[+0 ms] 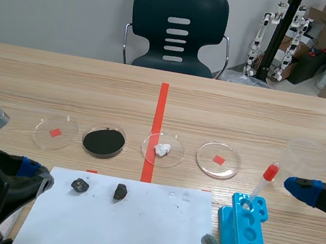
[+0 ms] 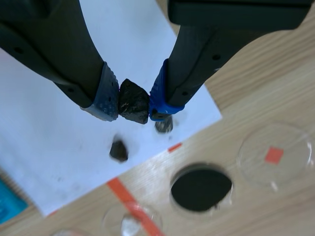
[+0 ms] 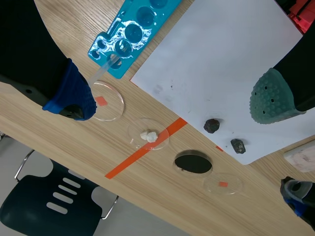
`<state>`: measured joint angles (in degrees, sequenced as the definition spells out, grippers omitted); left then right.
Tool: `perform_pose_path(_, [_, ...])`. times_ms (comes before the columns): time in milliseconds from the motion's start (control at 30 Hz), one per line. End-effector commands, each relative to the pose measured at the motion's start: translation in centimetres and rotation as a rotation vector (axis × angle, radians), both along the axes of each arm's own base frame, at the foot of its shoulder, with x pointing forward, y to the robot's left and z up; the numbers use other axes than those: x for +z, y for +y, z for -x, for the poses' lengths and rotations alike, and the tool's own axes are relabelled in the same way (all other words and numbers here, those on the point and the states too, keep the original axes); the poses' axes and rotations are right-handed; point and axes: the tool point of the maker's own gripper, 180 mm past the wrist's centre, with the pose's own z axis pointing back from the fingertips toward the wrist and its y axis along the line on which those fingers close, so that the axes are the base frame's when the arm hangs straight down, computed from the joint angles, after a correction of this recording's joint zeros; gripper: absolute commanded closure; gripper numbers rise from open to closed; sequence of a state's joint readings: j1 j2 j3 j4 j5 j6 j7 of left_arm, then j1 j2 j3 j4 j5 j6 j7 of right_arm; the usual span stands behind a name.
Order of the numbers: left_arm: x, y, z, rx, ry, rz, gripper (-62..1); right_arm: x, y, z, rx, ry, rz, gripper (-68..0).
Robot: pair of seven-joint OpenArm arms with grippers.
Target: Rub the mineral on the streak plate below the first streak
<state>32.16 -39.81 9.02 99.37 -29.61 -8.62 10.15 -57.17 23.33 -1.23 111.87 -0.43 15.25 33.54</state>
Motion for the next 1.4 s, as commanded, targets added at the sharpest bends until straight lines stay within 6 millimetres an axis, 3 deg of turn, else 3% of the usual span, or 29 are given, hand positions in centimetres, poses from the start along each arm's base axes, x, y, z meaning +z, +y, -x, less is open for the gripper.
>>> perform_pose_path(0, [-0.4, 0.0, 0.3, -0.002, 0.043, -0.016, -13.0, 1.2, 0.1, -0.4, -0.003, -0.039, -0.02, -67.9])
perform_pose_path(233, [-4.2, 2.9, 2.2, 0.106, 0.301, -0.178, -13.0, 1.2, 0.1, -0.4, -0.003, -0.039, -0.02, -67.9])
perform_pose_path(567, [-6.1, 6.9, 3.6, 0.423, 0.508, -0.228, -13.0, 1.2, 0.1, -0.4, -0.003, -0.039, -0.02, -67.9])
perform_pose_path(733, [-6.3, 7.3, 3.9, 0.476, 0.581, -0.23, -13.0, 1.2, 0.1, -0.4, -0.003, -0.039, -0.02, -67.9])
perform_pose_path(1067, [-5.8, 7.7, 2.6, 0.521, 0.559, -0.234, -13.0, 1.2, 0.1, -0.4, -0.003, -0.039, -0.02, -67.9])
perform_pose_path(1367, [-6.1, 8.2, 3.4, 0.543, 0.605, -0.258, -13.0, 1.2, 0.1, -0.4, -0.003, -0.039, -0.02, -67.9])
